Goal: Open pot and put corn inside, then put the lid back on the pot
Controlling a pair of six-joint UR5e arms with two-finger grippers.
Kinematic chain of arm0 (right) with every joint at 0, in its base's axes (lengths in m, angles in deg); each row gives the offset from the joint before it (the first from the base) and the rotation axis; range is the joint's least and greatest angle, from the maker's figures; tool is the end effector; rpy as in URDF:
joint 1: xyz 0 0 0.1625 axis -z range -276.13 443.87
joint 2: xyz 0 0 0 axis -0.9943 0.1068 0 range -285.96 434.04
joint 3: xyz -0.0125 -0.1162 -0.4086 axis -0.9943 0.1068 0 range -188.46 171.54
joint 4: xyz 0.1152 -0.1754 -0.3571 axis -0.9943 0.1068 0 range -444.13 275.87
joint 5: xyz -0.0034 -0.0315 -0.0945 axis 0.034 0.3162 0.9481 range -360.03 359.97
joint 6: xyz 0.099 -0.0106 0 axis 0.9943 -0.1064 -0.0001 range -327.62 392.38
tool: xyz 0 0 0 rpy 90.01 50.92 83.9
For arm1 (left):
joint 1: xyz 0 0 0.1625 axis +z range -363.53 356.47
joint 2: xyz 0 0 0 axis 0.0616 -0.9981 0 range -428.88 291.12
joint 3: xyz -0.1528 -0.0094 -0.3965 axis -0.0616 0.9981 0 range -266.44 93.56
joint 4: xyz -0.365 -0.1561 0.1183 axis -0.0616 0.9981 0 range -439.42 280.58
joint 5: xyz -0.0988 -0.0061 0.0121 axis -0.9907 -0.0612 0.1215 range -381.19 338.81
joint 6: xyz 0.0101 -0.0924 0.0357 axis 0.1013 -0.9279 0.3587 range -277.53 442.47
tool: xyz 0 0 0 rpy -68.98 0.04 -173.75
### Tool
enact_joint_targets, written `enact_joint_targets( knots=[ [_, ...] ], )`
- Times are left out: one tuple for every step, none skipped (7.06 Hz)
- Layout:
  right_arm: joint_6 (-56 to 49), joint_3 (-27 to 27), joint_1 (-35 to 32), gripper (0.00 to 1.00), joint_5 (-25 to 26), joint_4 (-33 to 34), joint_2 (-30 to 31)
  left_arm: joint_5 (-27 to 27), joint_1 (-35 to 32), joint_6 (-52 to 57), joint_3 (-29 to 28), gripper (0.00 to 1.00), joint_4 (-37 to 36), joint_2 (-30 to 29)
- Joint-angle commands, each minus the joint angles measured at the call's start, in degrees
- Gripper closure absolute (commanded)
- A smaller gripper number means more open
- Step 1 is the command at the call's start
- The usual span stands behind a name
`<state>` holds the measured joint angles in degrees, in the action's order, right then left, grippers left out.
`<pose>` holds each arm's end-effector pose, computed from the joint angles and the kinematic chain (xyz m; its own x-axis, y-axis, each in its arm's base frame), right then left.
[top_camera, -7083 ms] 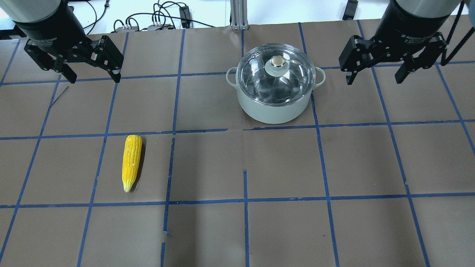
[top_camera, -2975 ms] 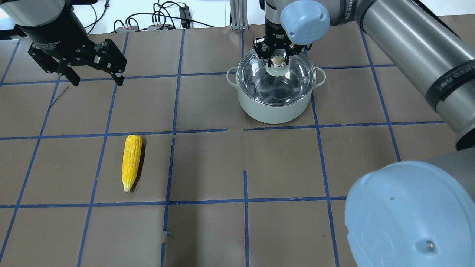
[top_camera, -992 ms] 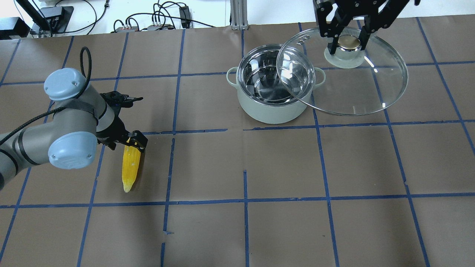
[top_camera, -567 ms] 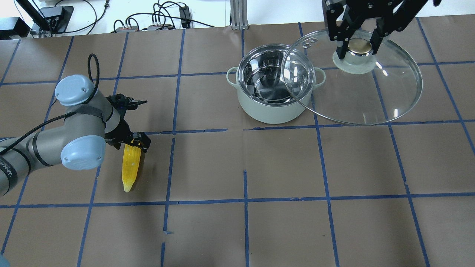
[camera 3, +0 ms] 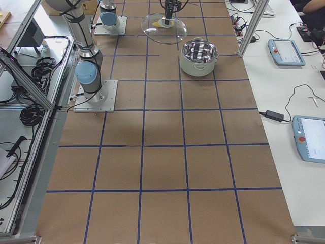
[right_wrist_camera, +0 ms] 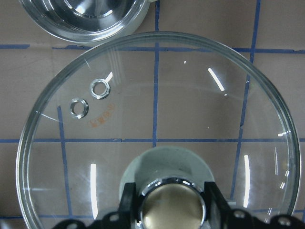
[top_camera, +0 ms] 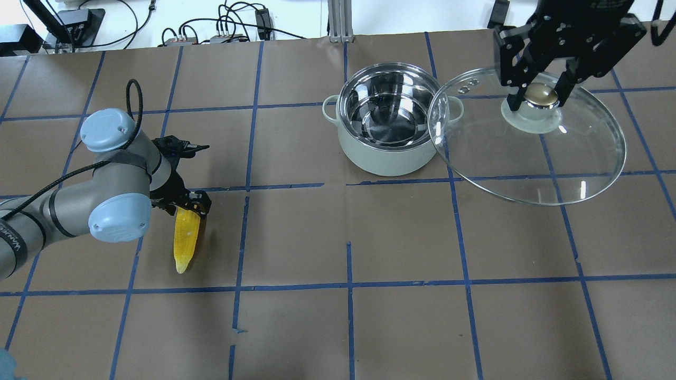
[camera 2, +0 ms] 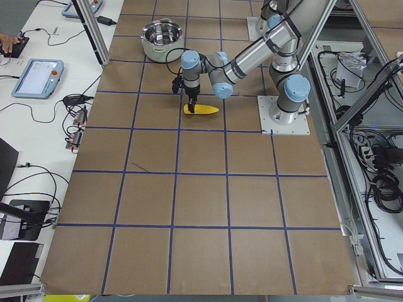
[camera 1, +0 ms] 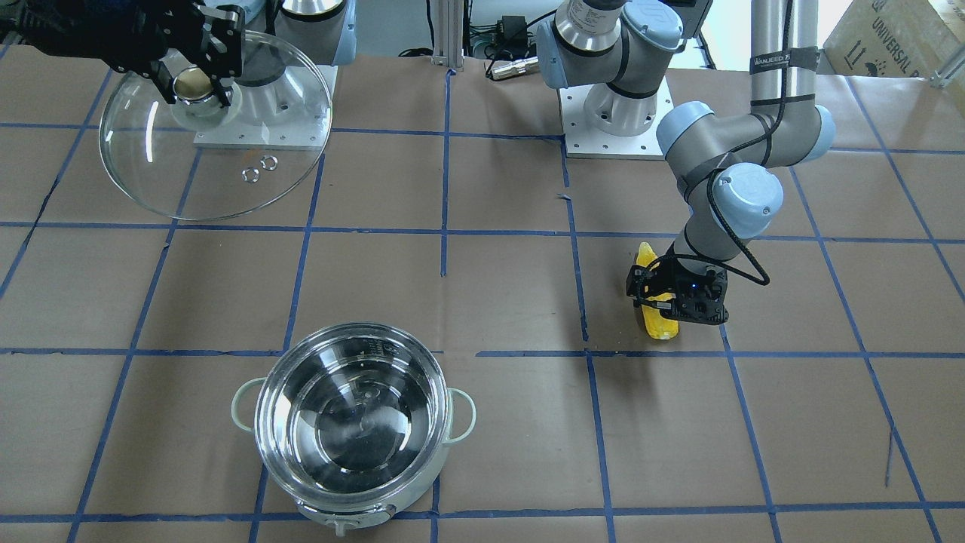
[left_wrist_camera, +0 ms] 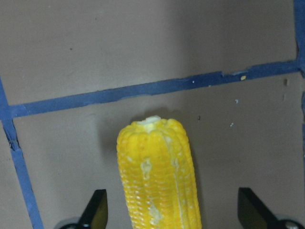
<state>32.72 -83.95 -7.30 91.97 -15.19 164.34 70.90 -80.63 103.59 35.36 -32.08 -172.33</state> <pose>0.1392 -0.4624 0.5779 -0.9992 -0.0182 0.0352 -0.0143 0.9940 0.1088 -0.0215 -0.4871 0.1935 -0.9894 0.1442 -0.0177 0.1430 0.9882 0.0552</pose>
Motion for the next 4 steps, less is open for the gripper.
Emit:
enact_joint_targets(
  knots=[
    [-0.08,-12.70,1.17,0.75,-0.06,10.21,3.83,0.46,0.02,0.06,0.10,0.53,0.56,-0.26],
    [0.18,-14.49,1.17,0.75,-0.06,12.60,3.57,0.55,0.11,-0.03,0.10,0.82,0.92,0.43],
    [0.36,-15.20,1.17,0.75,0.38,13.84,3.48,0.46,0.02,-0.37,-0.59,0.89,1.35,1.05],
    [0.45,-15.21,1.17,0.75,0.47,14.02,3.48,0.46,-0.33,-2.99,-0.60,0.89,3.36,2.71]
  ],
)
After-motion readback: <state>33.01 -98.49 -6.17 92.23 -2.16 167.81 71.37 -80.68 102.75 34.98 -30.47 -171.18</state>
